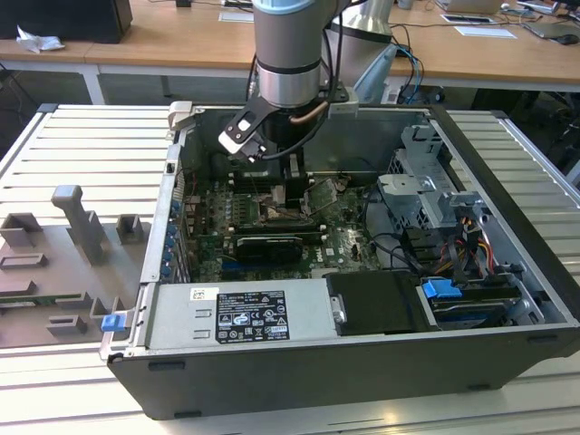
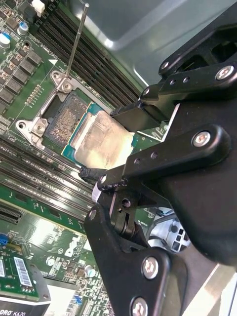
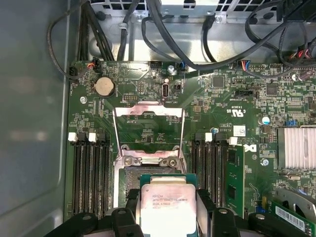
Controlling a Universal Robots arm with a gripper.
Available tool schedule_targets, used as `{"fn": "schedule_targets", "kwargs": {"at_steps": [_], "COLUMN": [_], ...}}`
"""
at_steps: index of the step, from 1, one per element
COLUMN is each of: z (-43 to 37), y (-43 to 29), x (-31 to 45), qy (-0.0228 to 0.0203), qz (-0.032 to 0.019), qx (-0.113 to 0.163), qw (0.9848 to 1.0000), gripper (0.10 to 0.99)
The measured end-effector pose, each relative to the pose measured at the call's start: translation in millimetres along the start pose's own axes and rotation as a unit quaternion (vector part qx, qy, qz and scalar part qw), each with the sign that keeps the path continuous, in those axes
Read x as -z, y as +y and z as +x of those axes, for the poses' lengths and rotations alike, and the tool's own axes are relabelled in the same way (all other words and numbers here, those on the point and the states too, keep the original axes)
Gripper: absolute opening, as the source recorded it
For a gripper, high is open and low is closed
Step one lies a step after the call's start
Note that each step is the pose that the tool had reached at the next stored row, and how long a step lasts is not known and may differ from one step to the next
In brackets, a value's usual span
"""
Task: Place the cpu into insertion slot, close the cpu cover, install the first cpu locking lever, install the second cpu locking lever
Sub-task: 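Place the cpu into insertion slot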
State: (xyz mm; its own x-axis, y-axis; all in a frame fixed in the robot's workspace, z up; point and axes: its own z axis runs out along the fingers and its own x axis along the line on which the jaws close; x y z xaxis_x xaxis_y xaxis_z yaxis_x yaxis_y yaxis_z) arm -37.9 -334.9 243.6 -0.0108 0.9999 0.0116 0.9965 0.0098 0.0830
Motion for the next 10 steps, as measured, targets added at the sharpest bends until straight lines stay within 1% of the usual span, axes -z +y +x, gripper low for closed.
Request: {"fn": "schedule_targets", "kwargs": {"at_steps": [8,10], "z": [0.5,0.6], "y": [-1.8,-2.0], "x": [-8.0,-10.0], "qy": [-0.0002,-0.001], "qz": [0.0001,-0.0001], "qx": [-0.001,-0.011], "qw": [1.0,0.9999], "gripper": [0.537,0.537]}}
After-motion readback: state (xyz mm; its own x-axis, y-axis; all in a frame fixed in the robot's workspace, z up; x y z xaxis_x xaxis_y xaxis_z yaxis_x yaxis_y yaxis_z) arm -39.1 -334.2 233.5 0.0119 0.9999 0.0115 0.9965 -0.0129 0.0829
